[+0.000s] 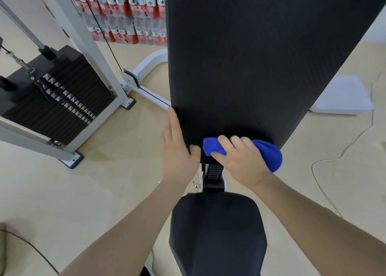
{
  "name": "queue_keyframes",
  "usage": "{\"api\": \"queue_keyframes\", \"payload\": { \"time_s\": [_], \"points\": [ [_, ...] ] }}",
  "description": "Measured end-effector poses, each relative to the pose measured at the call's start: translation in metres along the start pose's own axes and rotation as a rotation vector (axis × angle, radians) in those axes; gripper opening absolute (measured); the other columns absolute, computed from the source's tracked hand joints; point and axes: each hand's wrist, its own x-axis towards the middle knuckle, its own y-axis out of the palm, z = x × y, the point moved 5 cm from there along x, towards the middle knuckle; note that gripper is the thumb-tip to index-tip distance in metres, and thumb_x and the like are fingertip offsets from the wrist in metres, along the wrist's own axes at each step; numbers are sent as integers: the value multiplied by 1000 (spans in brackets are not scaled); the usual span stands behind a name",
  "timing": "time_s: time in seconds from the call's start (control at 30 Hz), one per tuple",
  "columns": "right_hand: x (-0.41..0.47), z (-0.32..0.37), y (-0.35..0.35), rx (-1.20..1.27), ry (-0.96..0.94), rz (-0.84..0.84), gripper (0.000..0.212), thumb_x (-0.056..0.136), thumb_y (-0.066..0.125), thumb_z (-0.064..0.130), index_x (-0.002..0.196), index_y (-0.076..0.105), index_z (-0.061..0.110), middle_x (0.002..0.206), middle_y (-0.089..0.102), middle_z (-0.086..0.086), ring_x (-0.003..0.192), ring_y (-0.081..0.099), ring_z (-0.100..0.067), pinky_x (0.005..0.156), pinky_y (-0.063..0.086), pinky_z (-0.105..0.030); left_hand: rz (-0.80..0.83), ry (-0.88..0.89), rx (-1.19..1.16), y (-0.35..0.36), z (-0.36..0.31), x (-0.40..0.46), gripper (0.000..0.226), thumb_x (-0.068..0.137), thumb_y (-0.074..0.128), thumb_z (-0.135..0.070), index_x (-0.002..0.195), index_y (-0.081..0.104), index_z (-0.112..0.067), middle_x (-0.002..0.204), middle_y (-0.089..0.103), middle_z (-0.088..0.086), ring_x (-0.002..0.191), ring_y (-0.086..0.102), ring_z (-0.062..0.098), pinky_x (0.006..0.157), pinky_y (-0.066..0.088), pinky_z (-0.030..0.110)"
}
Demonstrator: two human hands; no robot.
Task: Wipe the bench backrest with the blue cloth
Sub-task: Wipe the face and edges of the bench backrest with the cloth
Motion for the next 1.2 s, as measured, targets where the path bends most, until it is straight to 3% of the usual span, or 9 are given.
{"api": "queue_keyframes", "payload": {
  "time_s": [0.13, 0.27, 0.47, 0.6, 0.73, 0.83, 1.0, 1.07, 1.2],
  "points": [
    [19, -29, -37, -65, 61, -249, 32, 72, 56, 2, 96, 64, 21, 107, 40, -10, 72, 47, -26, 68, 37, -37, -5, -6, -2, 6, -3, -4, 95, 75, 56, -1, 148, -4, -16, 155, 11, 5, 138, 15, 17, 101, 14, 13],
    [21, -50, -51, -115, 194, -448, 32, 80, 58, 3, 104, 66, 22, 109, 39, -10, 78, 42, -27, 69, 35, -38, -1, -65, 85, 15, -3, -10, 100, 76, 58, -4, 146, -11, -16, 156, -4, 6, 142, 6, 21, 113, 14, 30],
    [-28, -18, 8, -39, 37, -53, 44, 56, 71, 3, 96, 66, 21, 111, 39, -12, 77, 44, -28, 69, 42, -38, 8, -215, 264, 34, 7, -29, 100, 79, 62, -16, 146, -13, -16, 154, -18, 8, 142, 0, 33, 113, 7, 47],
    [-7, -43, -31, -83, 134, -273, 35, 74, 51, -2, 96, 65, 22, 108, 39, -10, 75, 45, -26, 70, 38, -36, -48, -393, 85, 43, -6, -31, 99, 81, 63, -19, 146, -11, -14, 155, -10, 6, 142, 7, 27, 111, 15, 45],
    [9, -81, -59, -103, 241, -503, 39, 82, 59, 7, 116, 51, 24, 114, 37, -10, 86, 40, -28, 74, 34, -38, -134, -560, -284, 51, -29, -21, 102, 82, 65, -33, 146, -13, -15, 156, -10, 0, 142, 7, 20, 111, 16, 38],
    [-7, -69, -34, -58, 158, -377, 37, 79, 58, 6, 111, 52, 23, 112, 38, -12, 83, 41, -29, 73, 34, -38, -183, -697, -408, 57, -36, -8, 110, 78, 65, -47, 146, -16, -17, 156, -16, -4, 143, 7, 20, 111, 17, 36],
    [-49, -44, 12, -2, -134, 125, 45, 52, 81, 7, 93, 68, 17, 108, 60, -13, 79, 58, -29, 73, 49, -39, -152, -742, -417, 61, -43, -6, 119, 72, 69, -50, 144, -20, -17, 155, -19, -3, 143, 9, 21, 111, 19, 37],
    [-40, -55, -1, -35, -152, 49, 37, 63, 70, 2, 96, 67, 18, 108, 59, -13, 79, 58, -28, 73, 48, -39, -159, -719, -373, 62, -42, -6, 124, 69, 72, -48, 144, -20, -14, 155, -20, -1, 143, 6, 21, 113, 17, 37],
    [-27, -87, -36, -96, 81, -331, 32, 81, 52, 1, 107, 58, 20, 110, 43, -11, 82, 49, -27, 75, 39, -38, -155, -734, -373, 68, -39, -6, 128, 67, 74, -51, 143, -23, -18, 154, -23, -4, 144, 4, 24, 113, 16, 42]
  ]
}}
